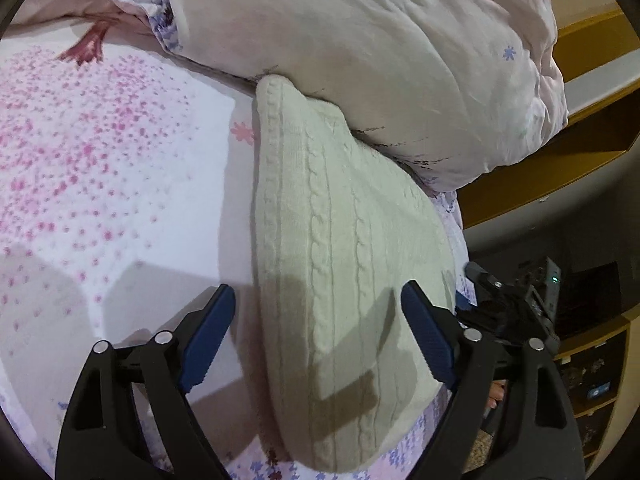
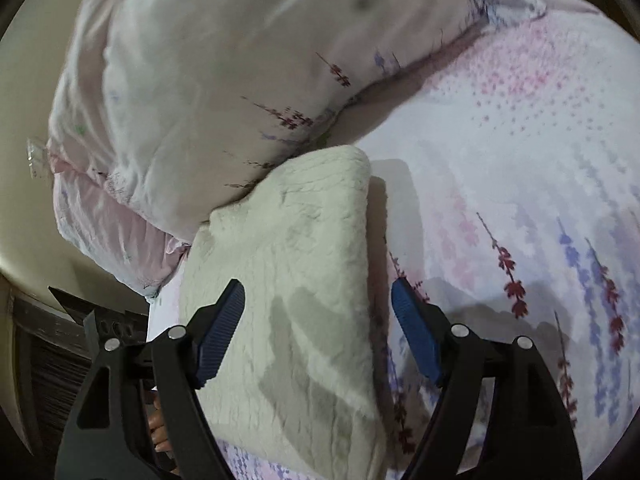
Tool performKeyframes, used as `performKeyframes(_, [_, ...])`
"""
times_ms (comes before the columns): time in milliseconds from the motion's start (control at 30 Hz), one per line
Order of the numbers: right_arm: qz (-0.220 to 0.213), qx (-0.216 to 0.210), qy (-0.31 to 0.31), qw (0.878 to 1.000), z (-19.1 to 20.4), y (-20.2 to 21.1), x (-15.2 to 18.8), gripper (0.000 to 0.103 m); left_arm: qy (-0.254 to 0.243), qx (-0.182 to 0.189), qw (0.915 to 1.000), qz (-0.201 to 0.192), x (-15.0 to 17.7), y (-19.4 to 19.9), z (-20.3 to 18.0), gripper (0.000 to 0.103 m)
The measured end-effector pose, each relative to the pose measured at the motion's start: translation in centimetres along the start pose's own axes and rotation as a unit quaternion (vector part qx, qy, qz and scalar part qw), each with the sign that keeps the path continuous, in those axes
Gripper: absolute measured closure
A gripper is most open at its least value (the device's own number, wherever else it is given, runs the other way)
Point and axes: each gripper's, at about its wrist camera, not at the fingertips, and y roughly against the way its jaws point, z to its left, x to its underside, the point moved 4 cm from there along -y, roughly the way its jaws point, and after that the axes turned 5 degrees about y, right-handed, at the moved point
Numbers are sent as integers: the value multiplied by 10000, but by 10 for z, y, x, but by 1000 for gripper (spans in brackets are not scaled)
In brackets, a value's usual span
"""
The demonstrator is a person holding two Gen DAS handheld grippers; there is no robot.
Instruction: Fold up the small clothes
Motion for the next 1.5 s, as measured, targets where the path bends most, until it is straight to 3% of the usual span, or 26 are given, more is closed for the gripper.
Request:
performKeyframes(200, [198, -253, 21, 9995, 0, -19, 2, 29, -5, 129, 9999, 50, -1, -11, -7, 30])
performKeyframes(267, [334, -455, 39, 9984, 3, -26, 5, 42, 47, 169, 9998, 60, -1, -17, -10, 30])
performKeyframes(400, [350, -552, 176, 9977, 10, -33, 10, 48, 62, 193, 9998, 51, 0, -21, -12, 34])
performKeyframes(467, [411, -641, 91, 9971, 10, -37, 12, 66, 95, 196, 9997, 81, 0, -25, -14, 38])
performKeyframes(667, [216, -850, 38, 9961, 19, -31, 17, 75, -37, 318, 9995, 17, 1, -21, -23, 60])
performKeyframes(800, [49, -1080, 255, 9938, 45, -15, 23, 77, -179, 473, 9987, -7, 3, -2, -28, 62])
performKeyframes(967, [25, -1243, 679, 9899, 93, -15, 37, 77, -437, 458, 9975, -302, 5, 49, -25, 62])
performKeyframes(1233, [135, -1151, 1605, 9802, 167, -62, 63, 77, -412, 17, 9960, -787, -5, 117, 27, 60])
performKeyframes(1333, [458, -717, 1654, 9825, 172, -105, 72, 77, -81, -274, 9967, -760, -12, 114, 68, 58])
performKeyframes(1400, [671, -375, 1491, 9858, 163, -125, 75, 70, 136, -459, 9968, -642, -15, 102, 89, 52])
performKeyframes(1500, [756, -605, 1107, 9891, 155, -122, 71, 63, 263, -293, 9968, -699, -14, 102, 98, 45])
